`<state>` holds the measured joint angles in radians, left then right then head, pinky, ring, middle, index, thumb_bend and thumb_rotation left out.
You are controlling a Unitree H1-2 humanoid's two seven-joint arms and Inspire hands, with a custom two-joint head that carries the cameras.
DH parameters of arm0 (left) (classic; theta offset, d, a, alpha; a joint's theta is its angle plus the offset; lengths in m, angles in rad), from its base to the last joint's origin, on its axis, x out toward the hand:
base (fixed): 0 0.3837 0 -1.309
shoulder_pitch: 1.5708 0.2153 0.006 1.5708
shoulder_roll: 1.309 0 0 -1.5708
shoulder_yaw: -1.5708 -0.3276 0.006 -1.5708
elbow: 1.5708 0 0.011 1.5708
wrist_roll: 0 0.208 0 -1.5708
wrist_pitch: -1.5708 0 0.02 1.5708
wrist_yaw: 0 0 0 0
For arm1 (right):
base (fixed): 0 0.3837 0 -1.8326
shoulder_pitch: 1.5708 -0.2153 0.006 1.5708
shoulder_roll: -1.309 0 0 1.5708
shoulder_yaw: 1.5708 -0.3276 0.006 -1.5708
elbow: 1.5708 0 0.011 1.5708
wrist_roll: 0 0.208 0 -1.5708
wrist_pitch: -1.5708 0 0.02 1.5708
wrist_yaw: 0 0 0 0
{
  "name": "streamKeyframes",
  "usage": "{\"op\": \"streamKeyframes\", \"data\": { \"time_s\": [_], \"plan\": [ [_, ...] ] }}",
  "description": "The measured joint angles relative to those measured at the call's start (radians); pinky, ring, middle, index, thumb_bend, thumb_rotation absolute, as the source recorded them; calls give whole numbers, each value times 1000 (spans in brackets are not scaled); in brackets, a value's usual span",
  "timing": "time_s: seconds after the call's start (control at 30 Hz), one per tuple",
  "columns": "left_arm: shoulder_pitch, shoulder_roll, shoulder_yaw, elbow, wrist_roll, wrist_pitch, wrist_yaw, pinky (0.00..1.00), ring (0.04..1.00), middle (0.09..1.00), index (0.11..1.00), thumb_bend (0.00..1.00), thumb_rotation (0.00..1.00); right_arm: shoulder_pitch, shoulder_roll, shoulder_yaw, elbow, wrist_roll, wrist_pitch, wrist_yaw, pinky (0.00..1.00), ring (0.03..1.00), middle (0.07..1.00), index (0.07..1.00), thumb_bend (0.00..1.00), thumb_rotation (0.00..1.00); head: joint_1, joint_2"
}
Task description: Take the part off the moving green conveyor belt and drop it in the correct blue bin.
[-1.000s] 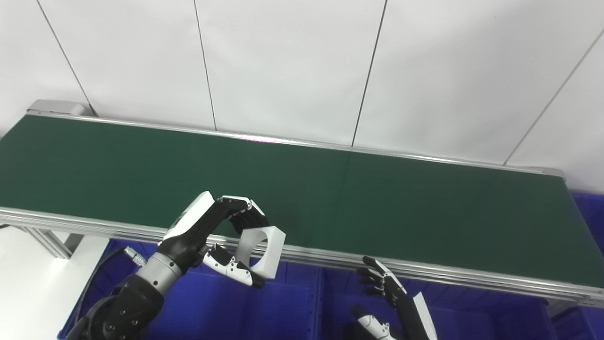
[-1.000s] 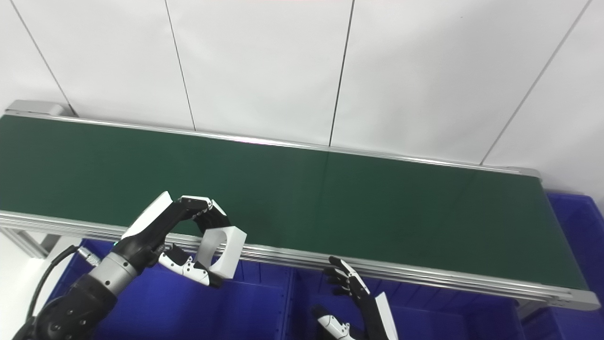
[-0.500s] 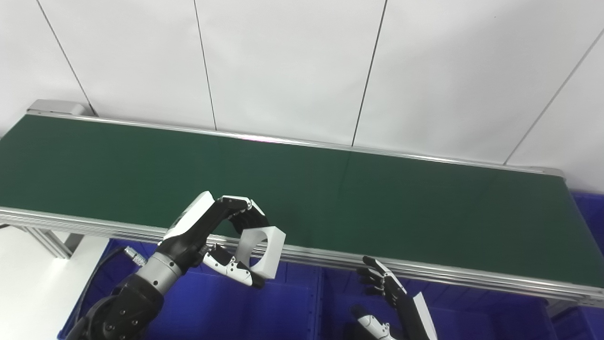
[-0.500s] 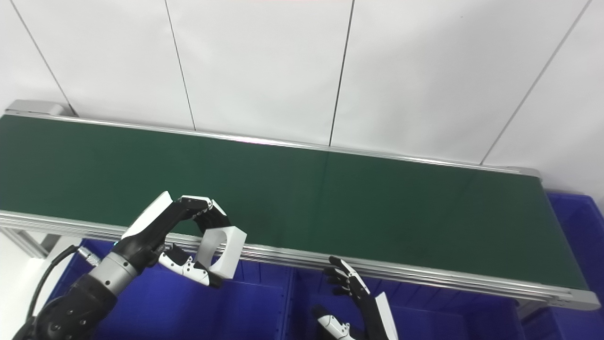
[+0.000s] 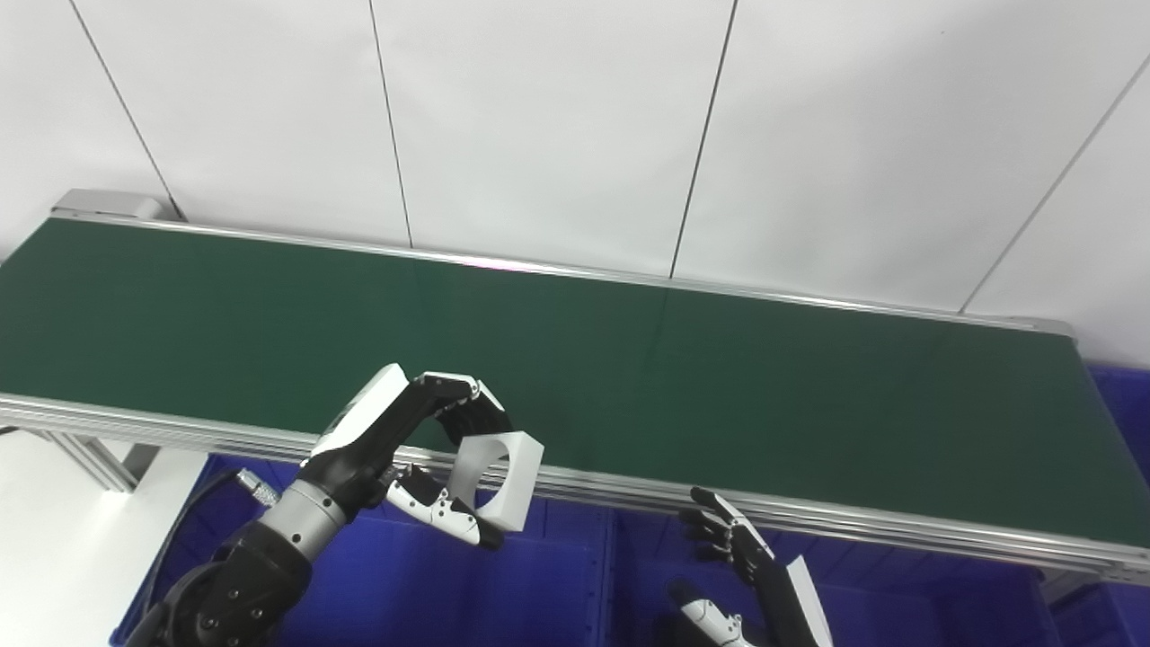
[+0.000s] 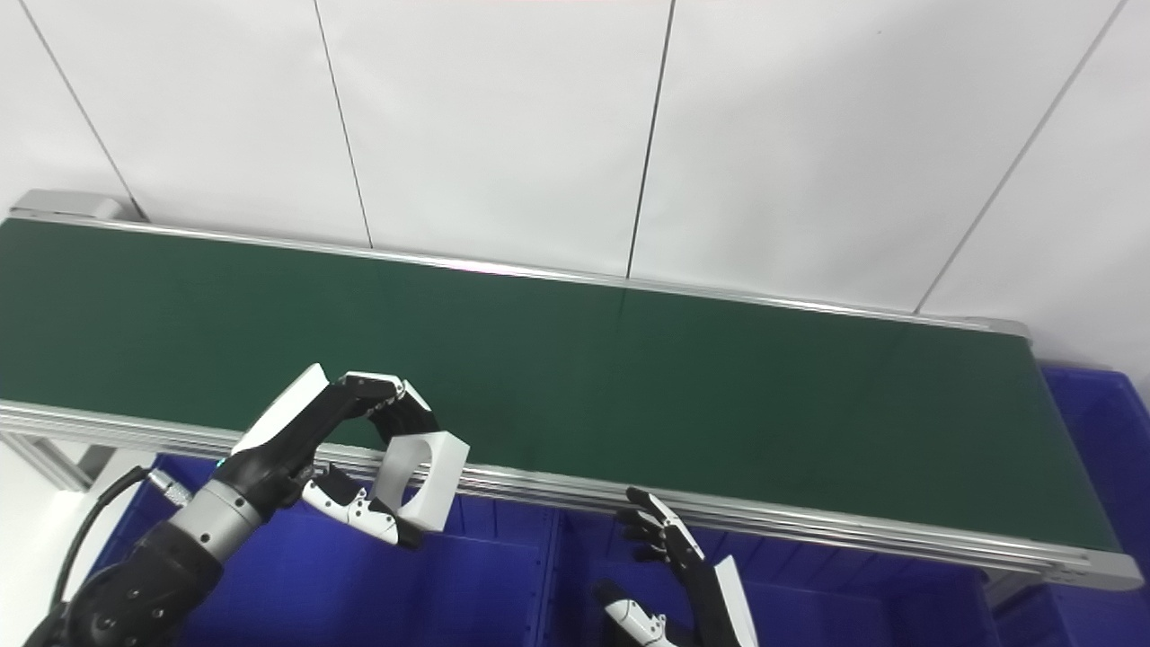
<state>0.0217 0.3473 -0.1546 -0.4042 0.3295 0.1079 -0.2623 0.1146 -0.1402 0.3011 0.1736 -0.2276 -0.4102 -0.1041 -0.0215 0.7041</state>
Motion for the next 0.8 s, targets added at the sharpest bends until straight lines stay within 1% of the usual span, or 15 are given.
{"op": "streamKeyframes", "data": {
  "time_s": [0.8],
  "plan": [
    [0, 0, 0, 0, 0, -1, 0, 483, 485, 514, 453, 500, 0, 0, 0, 0, 0, 0, 0, 0, 680, 756, 790, 868, 616, 594, 0, 0]
  ]
}}
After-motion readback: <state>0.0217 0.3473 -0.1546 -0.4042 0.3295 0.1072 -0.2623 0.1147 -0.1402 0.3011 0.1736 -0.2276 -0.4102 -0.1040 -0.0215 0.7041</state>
